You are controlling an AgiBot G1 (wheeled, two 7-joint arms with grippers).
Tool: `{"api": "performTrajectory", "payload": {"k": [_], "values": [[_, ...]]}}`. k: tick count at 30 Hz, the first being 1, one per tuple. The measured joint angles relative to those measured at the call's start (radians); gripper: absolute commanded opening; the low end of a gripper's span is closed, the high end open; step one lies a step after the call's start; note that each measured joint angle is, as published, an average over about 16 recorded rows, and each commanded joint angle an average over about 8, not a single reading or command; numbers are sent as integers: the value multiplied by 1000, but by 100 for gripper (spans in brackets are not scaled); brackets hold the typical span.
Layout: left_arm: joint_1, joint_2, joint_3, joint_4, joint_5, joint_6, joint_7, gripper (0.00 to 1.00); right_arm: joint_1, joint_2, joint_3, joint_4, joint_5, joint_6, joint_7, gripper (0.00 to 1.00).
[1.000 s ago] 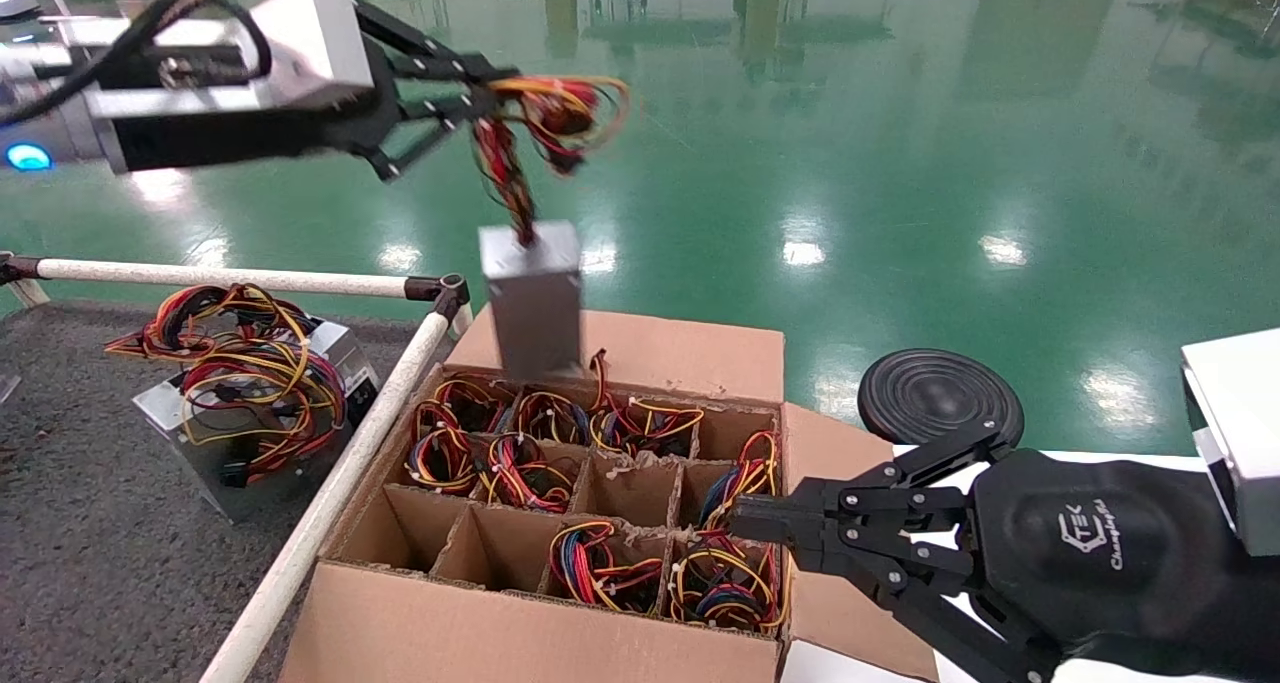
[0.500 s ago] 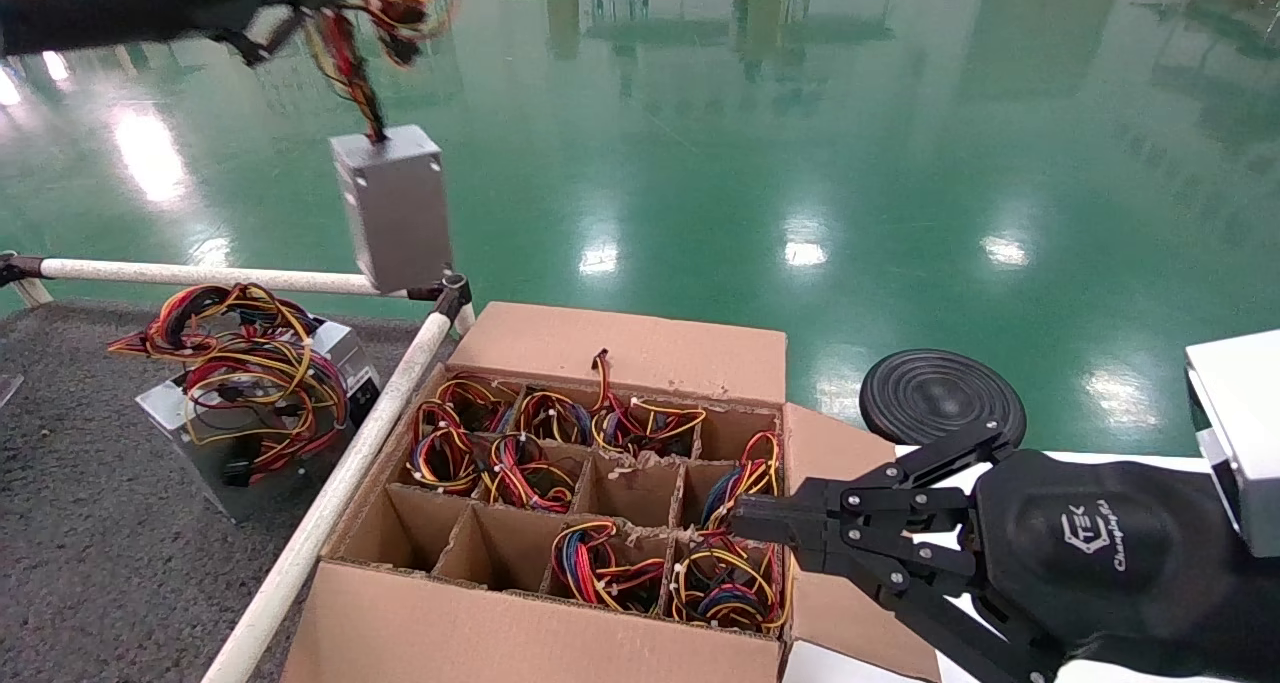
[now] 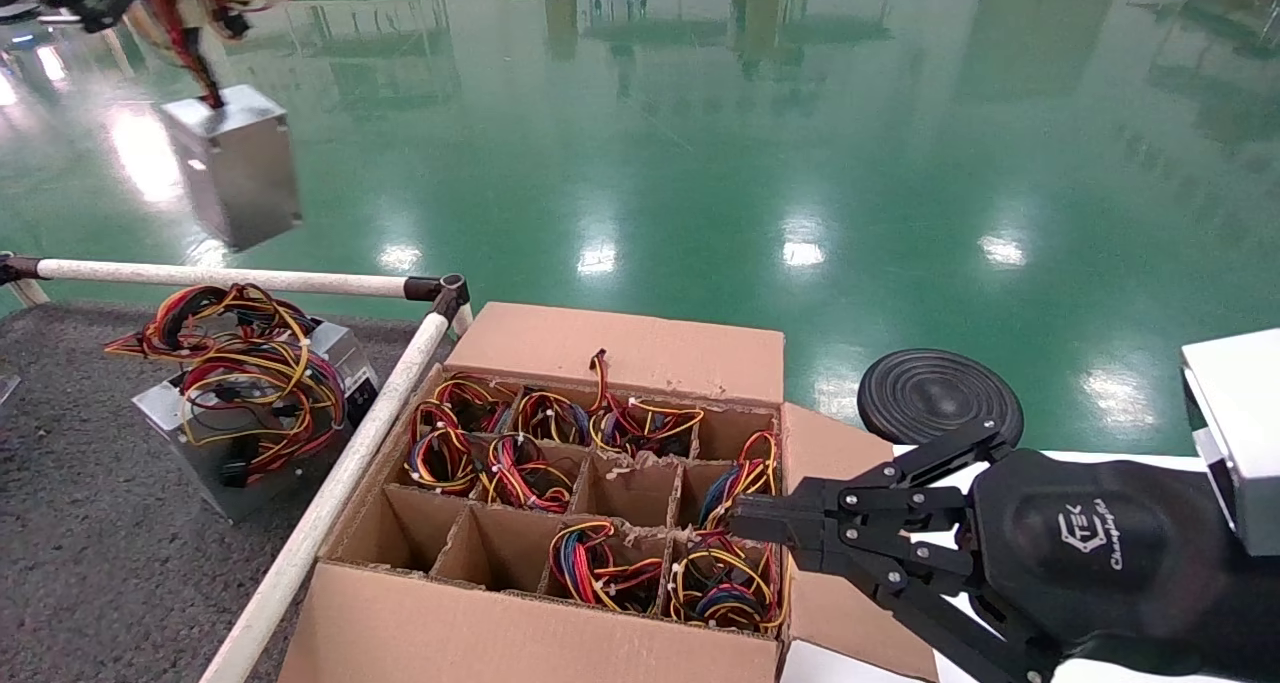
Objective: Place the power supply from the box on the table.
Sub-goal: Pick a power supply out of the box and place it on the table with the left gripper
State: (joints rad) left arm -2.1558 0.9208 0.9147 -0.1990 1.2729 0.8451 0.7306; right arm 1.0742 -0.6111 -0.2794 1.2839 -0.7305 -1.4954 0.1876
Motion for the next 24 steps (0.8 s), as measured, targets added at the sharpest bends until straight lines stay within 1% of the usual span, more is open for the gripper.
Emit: {"api": "performTrajectory", "payload": {"k": [14, 24], "values": [[-8, -56, 27, 68, 39, -25, -23, 0, 0, 0, 0, 0, 0, 0, 0, 0], [19, -105, 39, 106, 48, -14, -47, 0, 0, 0, 0, 0, 0, 0, 0, 0]]}}
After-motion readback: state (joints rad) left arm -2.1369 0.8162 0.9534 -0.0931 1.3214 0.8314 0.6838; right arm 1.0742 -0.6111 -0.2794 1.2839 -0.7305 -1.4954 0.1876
